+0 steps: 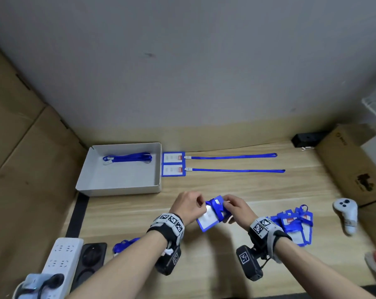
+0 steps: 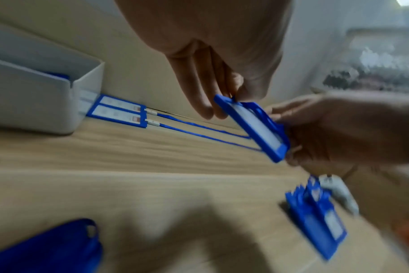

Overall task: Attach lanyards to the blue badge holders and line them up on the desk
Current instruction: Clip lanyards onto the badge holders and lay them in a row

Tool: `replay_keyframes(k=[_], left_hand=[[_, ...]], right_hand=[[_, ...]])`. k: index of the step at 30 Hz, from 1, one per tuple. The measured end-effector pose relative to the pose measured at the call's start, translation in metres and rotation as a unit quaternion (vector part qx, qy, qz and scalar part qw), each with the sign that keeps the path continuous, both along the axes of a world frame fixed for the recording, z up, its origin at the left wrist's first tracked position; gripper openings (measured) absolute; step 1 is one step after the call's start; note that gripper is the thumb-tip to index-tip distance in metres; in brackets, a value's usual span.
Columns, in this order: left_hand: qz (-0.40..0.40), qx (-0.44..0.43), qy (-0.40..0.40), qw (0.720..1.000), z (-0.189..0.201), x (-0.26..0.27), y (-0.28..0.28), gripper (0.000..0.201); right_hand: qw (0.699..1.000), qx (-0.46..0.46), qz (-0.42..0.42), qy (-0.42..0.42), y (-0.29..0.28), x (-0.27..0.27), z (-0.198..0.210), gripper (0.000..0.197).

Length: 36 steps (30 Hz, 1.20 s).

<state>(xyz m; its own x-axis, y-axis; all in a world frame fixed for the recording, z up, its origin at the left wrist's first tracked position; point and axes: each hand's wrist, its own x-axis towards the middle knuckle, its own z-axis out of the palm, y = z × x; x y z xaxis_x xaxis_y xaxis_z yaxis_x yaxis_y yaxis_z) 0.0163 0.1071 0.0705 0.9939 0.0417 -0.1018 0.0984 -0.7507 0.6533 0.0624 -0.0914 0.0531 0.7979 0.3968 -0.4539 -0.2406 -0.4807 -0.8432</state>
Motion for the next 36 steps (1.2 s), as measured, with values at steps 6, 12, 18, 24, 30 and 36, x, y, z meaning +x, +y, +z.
replay_keyframes(k=[6, 12, 18, 24, 30, 36], left_hand=[[0.149, -0.141, 0.047, 0.978, 0.003, 0.006, 0.007, 0.011], [0.042, -0.073, 0.081, 0.993, -0.004, 0.006, 0.011, 0.020], [0.133, -0.119, 0.091, 0.980, -0.017, 0.005, 0.007, 0.012], [0.205, -0.112, 0.127, 0.964, -0.029, 0.003, 0.009, 0.018], [0.251, -0.168, 0.203, 0.932, -0.030, 0.006, 0.026, 0.023], [0.064, -0.327, 0.181, 0.925, -0.023, 0.011, 0.013, 0.021]], right_hand=[[0.999, 0.009, -0.014, -0.045, 0.012, 0.004, 0.002, 0.023], [0.997, -0.013, 0.009, -0.078, 0.015, 0.010, 0.004, 0.021], [0.995, -0.033, -0.011, -0.095, 0.006, 0.012, -0.007, 0.021], [0.990, -0.052, -0.034, -0.124, 0.011, 0.010, -0.016, 0.022], [0.991, -0.041, -0.060, -0.110, 0.014, 0.019, -0.010, 0.025], [0.997, 0.058, -0.059, -0.013, 0.027, 0.019, -0.003, 0.022]])
